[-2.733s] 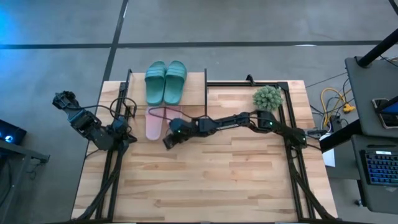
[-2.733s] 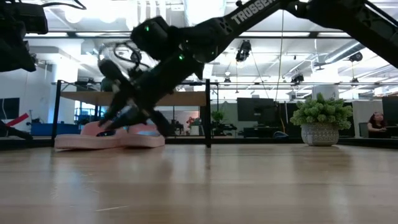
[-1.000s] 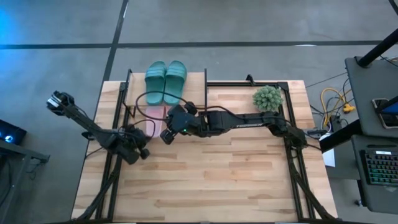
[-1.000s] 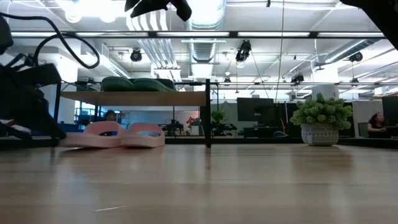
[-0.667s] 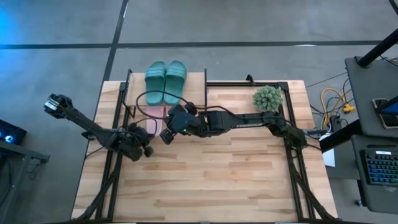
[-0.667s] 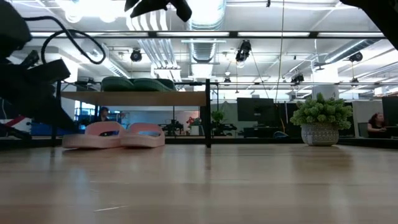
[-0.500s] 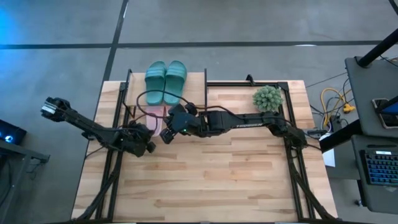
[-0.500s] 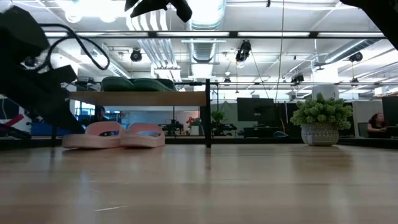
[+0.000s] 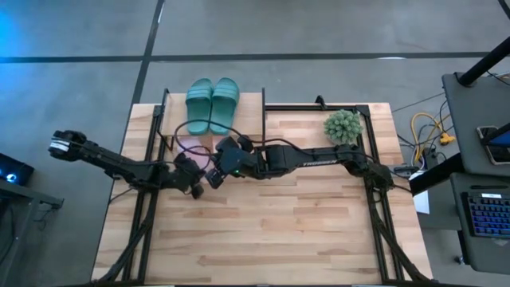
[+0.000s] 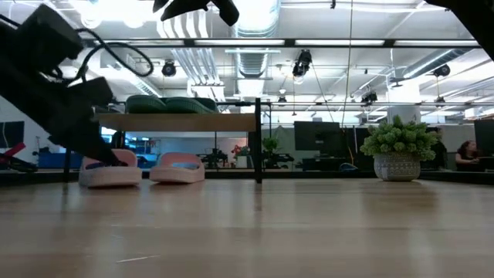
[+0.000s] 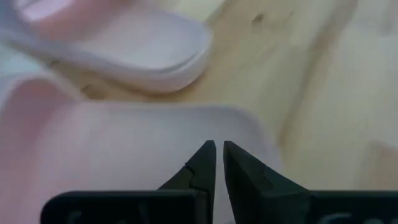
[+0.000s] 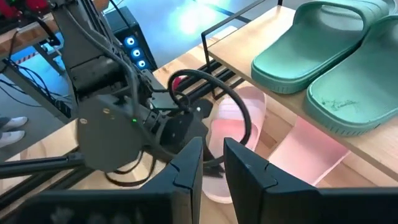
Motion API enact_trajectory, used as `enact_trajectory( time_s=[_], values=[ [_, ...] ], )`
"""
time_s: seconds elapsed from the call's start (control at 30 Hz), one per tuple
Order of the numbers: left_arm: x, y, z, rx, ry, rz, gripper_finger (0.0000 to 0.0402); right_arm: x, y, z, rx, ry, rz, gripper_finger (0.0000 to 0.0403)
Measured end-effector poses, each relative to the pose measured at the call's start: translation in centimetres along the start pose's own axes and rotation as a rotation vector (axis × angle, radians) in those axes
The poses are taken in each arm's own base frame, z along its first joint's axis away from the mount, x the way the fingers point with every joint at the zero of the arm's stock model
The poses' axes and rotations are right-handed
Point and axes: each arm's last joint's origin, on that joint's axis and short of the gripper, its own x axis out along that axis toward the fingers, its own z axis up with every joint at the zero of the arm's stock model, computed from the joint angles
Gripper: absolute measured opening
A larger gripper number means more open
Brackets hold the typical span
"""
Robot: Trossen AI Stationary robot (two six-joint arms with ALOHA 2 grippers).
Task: Pick and place slides into the shelf
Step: Adjust the left pink slide under the shelf
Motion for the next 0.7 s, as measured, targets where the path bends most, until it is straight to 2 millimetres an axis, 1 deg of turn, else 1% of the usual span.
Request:
enact_trajectory(
  time_s=[0.2, 0.33, 0.4, 0.57, 0.63, 0.7],
  values=[
    [0.5, 1.4, -0.9, 0.041, 0.092, 0.156, 0.0017, -0.2, 0.3, -0.2, -0.005, 0.003, 0.006, 0.0059],
    [0.7, 2.2, -1.3, 0.015, 0.138, 0.244, 0.0017, -0.2, 0.3, -0.5, -0.02, 0.024, -0.004, 0.0059],
    [0.6, 2.4, -1.4, 0.009, 0.129, 0.28, 0.0017, -0.2, 0.2, -0.7, -0.029, 0.038, -0.013, 0.0059],
    [0.2, 2.7, -1.1, 0.026, 0.068, 0.364, 0.0017, -0.3, 0.1, -0.9, -0.043, 0.058, -0.026, 0.0059],
    [0.0, 2.4, -0.2, 0.004, 0.039, 0.352, 0.0017, -0.3, 0.1, -0.9, -0.043, 0.059, -0.026, 0.0059],
    [-0.3, 2.0, 0.6, -0.023, 0.037, 0.304, 0.0017, -0.3, 0.1, -0.9, -0.044, 0.059, -0.027, 0.0059]
  ],
)
